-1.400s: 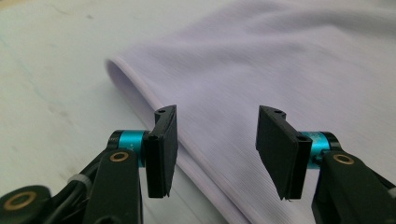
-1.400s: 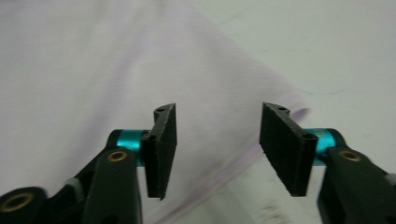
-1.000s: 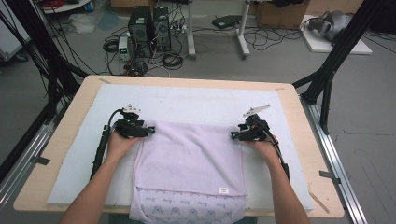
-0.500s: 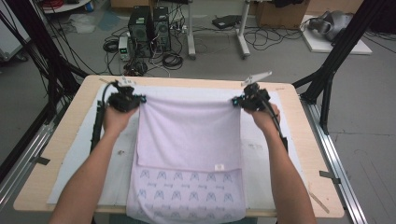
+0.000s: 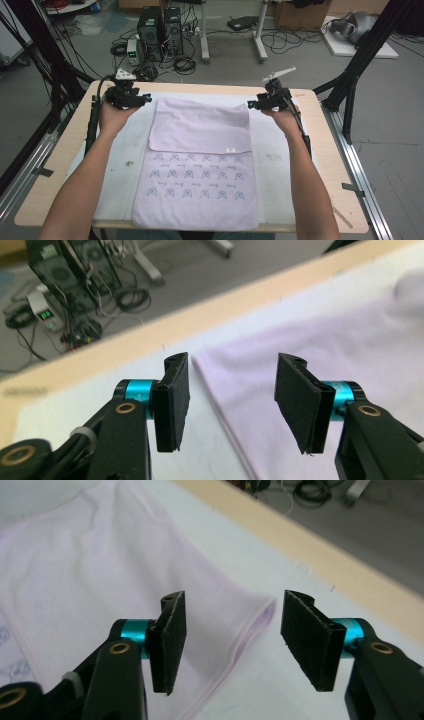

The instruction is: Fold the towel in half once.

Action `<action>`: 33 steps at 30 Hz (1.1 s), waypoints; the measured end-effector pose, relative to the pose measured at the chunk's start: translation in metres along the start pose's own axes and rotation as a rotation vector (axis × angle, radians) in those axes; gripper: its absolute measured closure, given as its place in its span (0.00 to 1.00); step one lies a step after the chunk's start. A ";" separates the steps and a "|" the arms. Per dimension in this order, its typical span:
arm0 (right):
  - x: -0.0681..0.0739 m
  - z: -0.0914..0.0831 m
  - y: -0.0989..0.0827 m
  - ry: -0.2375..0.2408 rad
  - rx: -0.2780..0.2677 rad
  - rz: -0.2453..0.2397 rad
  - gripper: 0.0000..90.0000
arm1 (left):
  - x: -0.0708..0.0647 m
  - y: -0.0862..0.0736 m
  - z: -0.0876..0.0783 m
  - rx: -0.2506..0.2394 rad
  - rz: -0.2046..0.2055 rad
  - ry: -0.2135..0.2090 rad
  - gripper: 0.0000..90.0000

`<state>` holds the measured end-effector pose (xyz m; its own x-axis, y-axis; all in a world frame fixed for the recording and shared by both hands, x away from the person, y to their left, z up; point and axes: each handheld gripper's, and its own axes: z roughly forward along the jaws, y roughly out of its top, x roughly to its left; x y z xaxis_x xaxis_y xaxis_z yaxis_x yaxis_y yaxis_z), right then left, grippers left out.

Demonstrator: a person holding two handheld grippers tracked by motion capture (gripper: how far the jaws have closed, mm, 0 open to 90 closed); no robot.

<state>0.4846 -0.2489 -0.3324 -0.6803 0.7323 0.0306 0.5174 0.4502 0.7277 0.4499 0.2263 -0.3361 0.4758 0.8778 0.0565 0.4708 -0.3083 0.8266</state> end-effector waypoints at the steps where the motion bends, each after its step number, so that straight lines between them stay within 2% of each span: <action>1: 0.002 0.003 -0.008 0.008 0.003 0.003 0.47 | -0.001 -0.008 0.000 0.004 -0.007 -0.013 0.52; 4: 0.013 0.009 -0.027 0.036 0.011 -0.016 0.47 | -0.008 -0.028 -0.001 0.004 -0.001 -0.045 0.52; 6: 0.022 0.014 -0.035 0.060 0.058 -0.023 0.46 | -0.014 -0.040 -0.002 0.008 0.003 -0.067 0.52; 10: 0.041 0.016 -0.053 0.103 0.026 -0.052 0.51 | -0.024 -0.063 -0.003 0.045 0.014 -0.119 0.55; 13: 0.052 0.019 -0.066 0.112 0.049 -0.086 0.54 | -0.031 -0.077 -0.006 0.045 0.040 -0.136 0.58; 16: 0.057 0.021 -0.078 0.130 0.053 -0.091 0.57 | -0.036 -0.089 -0.007 0.050 0.051 -0.168 0.60; 19: 0.061 0.022 -0.088 0.142 0.053 -0.085 0.58 | -0.040 -0.097 -0.007 0.045 0.053 -0.198 0.60; 22: 0.064 0.022 -0.096 0.155 0.045 -0.084 0.58 | -0.044 -0.102 -0.006 0.070 0.076 -0.239 0.57; 25: 0.069 0.022 -0.103 0.168 0.034 -0.095 0.59 | -0.049 -0.105 -0.007 0.048 0.092 -0.254 0.56; 27: 0.071 0.023 -0.106 0.164 0.048 -0.102 0.60 | -0.049 -0.109 -0.005 0.068 0.099 -0.266 0.59; 29: 0.072 0.025 -0.110 0.166 0.050 -0.103 0.63 | -0.050 -0.114 -0.003 0.081 0.103 -0.280 0.66; 31: 0.073 0.027 -0.113 0.171 0.055 -0.107 0.65 | -0.052 -0.117 0.001 0.114 0.115 -0.289 0.70; 33: 0.074 0.031 -0.116 0.178 0.072 -0.107 0.68 | -0.055 -0.119 0.004 0.141 0.131 -0.282 0.73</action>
<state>0.3905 -0.2307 -0.4355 -0.8111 0.5793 0.0808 0.4683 0.5605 0.6830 0.3710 0.2137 -0.4397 0.7166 0.6973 -0.0167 0.4810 -0.4767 0.7358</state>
